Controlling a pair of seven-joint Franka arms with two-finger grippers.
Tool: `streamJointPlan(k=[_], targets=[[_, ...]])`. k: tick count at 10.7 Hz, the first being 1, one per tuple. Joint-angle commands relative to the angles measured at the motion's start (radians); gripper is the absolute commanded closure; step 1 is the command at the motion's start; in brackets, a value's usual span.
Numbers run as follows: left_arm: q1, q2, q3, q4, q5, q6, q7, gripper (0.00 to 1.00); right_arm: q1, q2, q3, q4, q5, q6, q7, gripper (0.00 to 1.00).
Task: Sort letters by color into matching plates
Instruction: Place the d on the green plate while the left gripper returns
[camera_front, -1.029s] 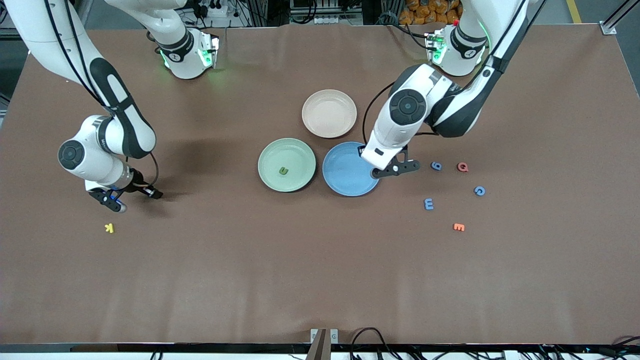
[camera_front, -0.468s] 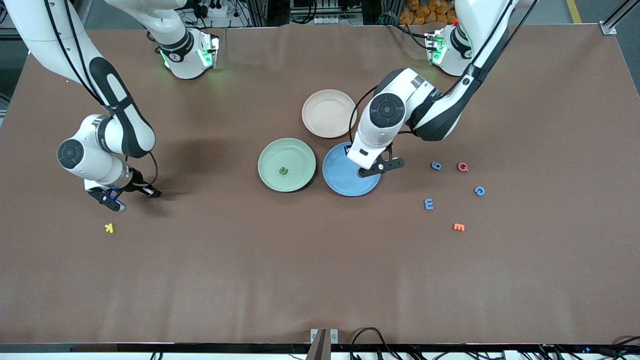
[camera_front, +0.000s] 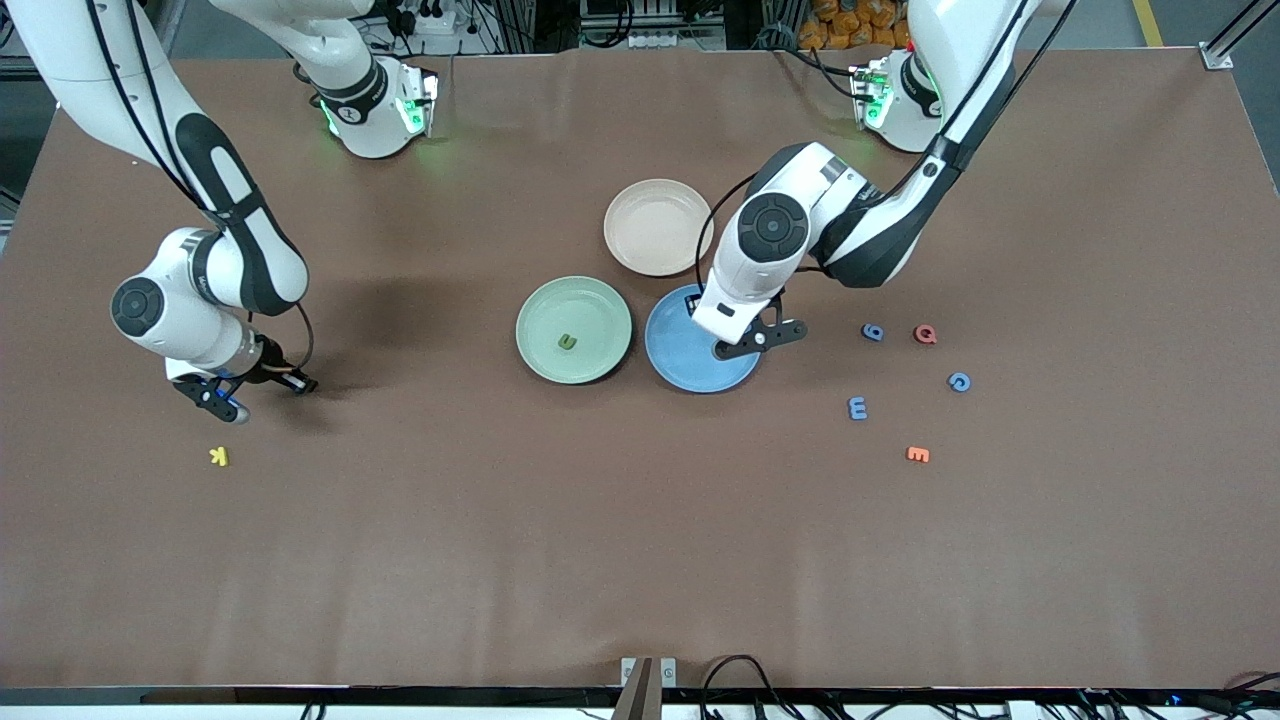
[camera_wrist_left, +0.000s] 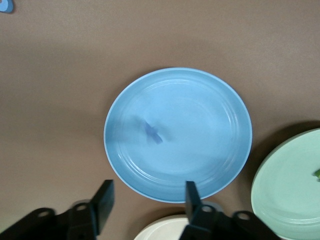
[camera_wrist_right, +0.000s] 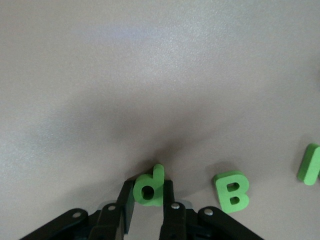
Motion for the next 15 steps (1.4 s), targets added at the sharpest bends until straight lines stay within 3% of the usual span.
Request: streamJointPlan(k=[1,9,15], targets=[[-0.01,0.01,0.004,0.018,0.029,-0.007,-0.032,0.02,-0.016,-0.015,0.007,-0.019,-0.014,0.01,-0.014,0.79],[0.041,0.003,0.028,0.013,0.079,-0.013,0.028,0.02,-0.009,-0.045,0.033,-0.001,-0.009,-0.028,0.035,0.84],[0.18,-0.01,0.033,0.009,0.124,-0.035,0.249,0.03,0.206,-0.101,0.037,0.048,0.005,-0.137,0.264,0.84]])
